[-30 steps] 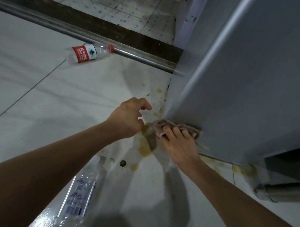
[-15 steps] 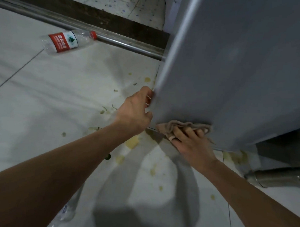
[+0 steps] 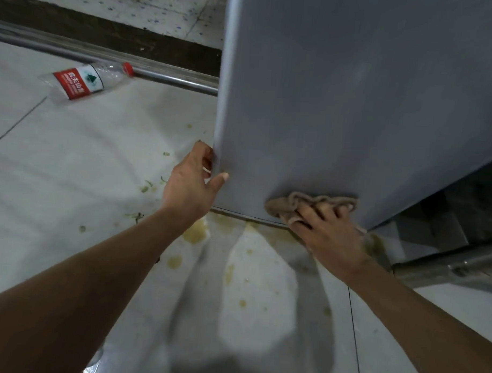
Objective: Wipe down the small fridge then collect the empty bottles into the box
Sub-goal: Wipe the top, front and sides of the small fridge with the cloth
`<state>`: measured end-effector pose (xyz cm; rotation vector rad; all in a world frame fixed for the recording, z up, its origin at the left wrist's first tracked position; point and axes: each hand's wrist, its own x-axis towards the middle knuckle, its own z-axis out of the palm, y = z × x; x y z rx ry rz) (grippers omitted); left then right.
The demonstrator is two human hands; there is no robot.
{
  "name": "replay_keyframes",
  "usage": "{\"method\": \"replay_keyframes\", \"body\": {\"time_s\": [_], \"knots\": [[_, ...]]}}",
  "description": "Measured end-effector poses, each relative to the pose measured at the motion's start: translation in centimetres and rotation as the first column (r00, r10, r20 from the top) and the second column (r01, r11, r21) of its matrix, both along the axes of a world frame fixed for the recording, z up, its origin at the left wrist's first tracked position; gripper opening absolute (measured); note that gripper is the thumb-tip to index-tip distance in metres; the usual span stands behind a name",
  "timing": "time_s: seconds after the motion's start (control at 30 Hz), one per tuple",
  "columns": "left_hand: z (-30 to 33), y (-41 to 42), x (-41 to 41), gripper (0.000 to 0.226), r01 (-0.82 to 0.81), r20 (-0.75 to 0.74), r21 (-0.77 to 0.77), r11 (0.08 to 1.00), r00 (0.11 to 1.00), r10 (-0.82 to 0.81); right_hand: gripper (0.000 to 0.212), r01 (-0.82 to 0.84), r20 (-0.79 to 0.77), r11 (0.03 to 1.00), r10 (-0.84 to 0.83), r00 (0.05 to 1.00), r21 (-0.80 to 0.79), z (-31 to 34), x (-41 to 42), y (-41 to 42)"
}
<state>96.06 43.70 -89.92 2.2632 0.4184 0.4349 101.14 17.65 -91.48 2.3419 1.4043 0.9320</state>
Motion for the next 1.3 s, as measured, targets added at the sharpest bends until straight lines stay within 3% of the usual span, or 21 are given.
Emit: {"method": "replay_keyframes", "body": {"time_s": [0.17,0.33,0.4,0.47,0.6,0.7,0.77,0.83,0.87,0.93,1.0,1.07,1.13,1.2,1.23,1.3], "knots": [[0.3,-0.1,0.0,0.029,-0.021,-0.029,-0.016,1.000,0.999,0.020,0.029,0.000,-0.065,0.994,-0.007,0.998,-0.111,0.7,-0.1,-1.1],[0.3,-0.2,0.0,0.029,-0.037,-0.035,-0.024,0.999,0.999,0.036,0.033,0.079,0.014,0.962,-0.086,0.996,0.260,4.0,1.4,-5.1],[0.1,-0.3,0.1,0.029,-0.041,-0.029,-0.031,0.999,0.999,0.040,0.033,0.089,0.012,0.943,-0.098,0.995,0.319,3.7,2.0,-5.9],[0.0,-0.2,0.0,0.029,-0.042,-0.023,-0.024,0.999,0.999,0.041,0.035,0.096,0.001,0.965,-0.099,0.995,0.244,2.3,1.9,-6.1],[0.2,-0.4,-0.1,0.029,-0.041,-0.028,-0.019,0.999,0.999,0.040,0.035,0.178,-0.113,0.978,-0.190,0.975,-0.110,-0.7,0.7,-7.3],[0.5,-0.5,-0.1,0.030,-0.050,-0.043,-0.021,0.999,0.998,0.049,0.054,0.195,-0.236,0.972,-0.222,0.946,-0.133,0.1,0.5,-7.6],[0.6,-0.5,-0.1,0.029,-0.045,-0.051,-0.020,0.999,0.998,0.044,0.040,0.246,-0.266,0.969,-0.232,0.936,0.018,1.9,0.5,-8.1],[0.5,-0.5,-0.1,0.029,-0.045,-0.048,-0.010,0.999,0.998,0.045,0.020,0.357,-0.333,0.896,-0.264,0.905,0.263,3.5,1.2,-9.5],[0.4,-0.6,-0.1,0.028,-0.048,-0.040,-0.008,0.999,0.998,0.047,0.023,0.400,-0.349,0.842,-0.276,0.896,0.362,4.2,1.4,-9.9],[0.2,-0.7,-0.2,0.028,-0.054,-0.014,-0.015,0.998,0.998,0.054,0.043,0.362,-0.256,0.821,-0.271,0.928,0.442,4.1,1.9,-10.4],[0.1,-0.8,-0.3,0.026,-0.061,0.005,-0.025,0.998,0.998,0.061,0.044,0.350,-0.233,0.806,-0.268,0.935,0.477,2.7,1.9,-10.2],[0.0,-0.9,-0.3,0.026,-0.066,0.004,-0.029,0.997,0.998,0.066,0.040,0.410,-0.250,0.834,-0.336,0.908,0.370,0.5,1.4,-9.6],[0.1,-1.0,-0.4,0.026,-0.070,-0.005,-0.034,0.997,0.998,0.069,0.036,0.510,-0.427,0.852,-0.421,0.800,0.116,-2.6,0.9,-10.2],[0.3,-0.9,-0.3,0.027,-0.063,-0.010,-0.036,0.997,0.998,0.062,0.050,0.544,-0.481,0.837,-0.505,0.717,-0.069,-4.5,0.8,-10.6],[0.3,-0.7,-0.3,0.028,-0.057,-0.007,-0.035,0.998,0.998,0.057,0.054,0.543,-0.531,0.838,-0.482,0.697,-0.048,-5.1,0.6,-10.7],[0.1,-0.5,-0.5,0.030,-0.054,0.006,-0.038,0.998,0.999,0.054,0.042,0.581,-0.547,0.813,-0.503,0.669,-0.036,-4.1,0.0,-10.1]]}}
